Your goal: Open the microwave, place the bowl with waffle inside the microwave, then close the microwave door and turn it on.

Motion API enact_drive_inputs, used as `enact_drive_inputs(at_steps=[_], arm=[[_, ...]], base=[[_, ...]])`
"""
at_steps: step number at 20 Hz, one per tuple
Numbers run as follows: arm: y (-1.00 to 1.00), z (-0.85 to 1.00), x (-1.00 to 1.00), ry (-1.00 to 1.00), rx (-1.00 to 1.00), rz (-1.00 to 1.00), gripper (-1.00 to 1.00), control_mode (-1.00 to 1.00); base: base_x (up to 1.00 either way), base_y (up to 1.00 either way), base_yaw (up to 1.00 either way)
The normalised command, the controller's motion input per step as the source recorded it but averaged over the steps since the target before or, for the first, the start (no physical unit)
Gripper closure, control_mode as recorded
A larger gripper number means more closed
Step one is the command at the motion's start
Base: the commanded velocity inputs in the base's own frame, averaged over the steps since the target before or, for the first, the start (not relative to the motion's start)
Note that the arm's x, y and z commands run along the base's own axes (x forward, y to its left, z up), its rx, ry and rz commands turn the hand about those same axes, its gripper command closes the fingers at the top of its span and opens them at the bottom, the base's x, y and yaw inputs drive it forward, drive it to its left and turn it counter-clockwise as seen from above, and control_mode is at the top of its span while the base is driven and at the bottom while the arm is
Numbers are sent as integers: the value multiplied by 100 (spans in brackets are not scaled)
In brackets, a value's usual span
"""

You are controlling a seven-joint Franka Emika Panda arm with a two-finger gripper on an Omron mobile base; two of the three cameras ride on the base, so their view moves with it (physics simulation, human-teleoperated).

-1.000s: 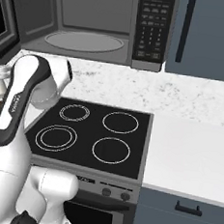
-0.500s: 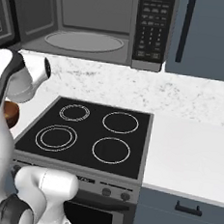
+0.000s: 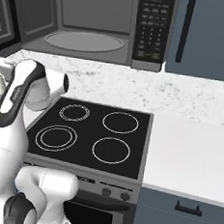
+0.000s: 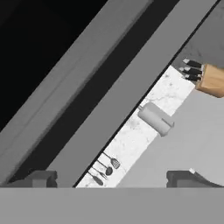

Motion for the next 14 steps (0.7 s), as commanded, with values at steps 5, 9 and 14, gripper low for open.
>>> enact_drive_inputs(at_steps=[5, 9, 14], arm=[[0, -97, 87, 25, -39, -19, -100, -100], [0, -76, 70, 29, -45, -6, -100, -100], [5, -68, 50, 24, -38, -1, -100, -100]], base=[[0, 0, 0], [0, 0, 0], [0, 0, 0]])
